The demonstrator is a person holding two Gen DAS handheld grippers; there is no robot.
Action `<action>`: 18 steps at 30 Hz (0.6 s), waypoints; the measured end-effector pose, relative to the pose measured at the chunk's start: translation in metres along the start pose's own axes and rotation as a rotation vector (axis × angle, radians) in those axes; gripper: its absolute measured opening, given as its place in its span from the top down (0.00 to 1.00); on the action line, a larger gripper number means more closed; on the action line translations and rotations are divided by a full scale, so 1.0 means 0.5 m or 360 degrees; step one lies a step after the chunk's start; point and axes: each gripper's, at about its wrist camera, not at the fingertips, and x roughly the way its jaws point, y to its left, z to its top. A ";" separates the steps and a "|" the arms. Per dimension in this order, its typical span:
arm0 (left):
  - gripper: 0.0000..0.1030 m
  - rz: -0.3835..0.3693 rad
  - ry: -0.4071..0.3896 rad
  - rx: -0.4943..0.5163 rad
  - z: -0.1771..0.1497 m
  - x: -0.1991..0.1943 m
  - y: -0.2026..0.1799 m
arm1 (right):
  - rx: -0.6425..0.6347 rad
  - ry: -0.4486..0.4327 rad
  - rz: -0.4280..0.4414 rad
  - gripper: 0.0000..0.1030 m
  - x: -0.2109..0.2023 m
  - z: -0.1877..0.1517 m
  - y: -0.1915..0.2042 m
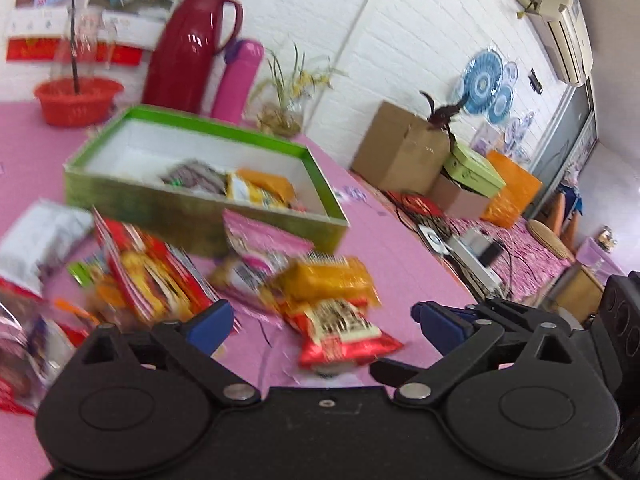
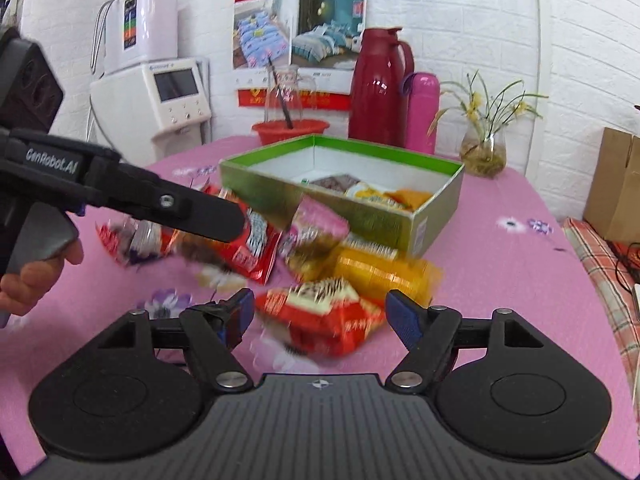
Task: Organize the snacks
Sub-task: 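Move both grippers back toward the snack pile, then grasp the red chip bag with the left gripper while the right grasps another red bag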
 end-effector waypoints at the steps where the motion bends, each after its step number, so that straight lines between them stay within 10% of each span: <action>1: 0.00 -0.0007 0.0037 -0.0021 -0.005 0.013 0.000 | -0.0016 0.0018 -0.0004 0.00 0.004 -0.005 0.004; 10: 0.00 -0.0041 0.0181 -0.0039 -0.010 0.092 0.002 | -0.0158 0.0114 -0.0024 0.00 0.041 -0.016 0.018; 18: 0.21 -0.0091 0.0276 -0.0034 0.000 0.134 0.007 | -0.0337 0.0128 -0.0066 0.02 0.061 -0.018 0.038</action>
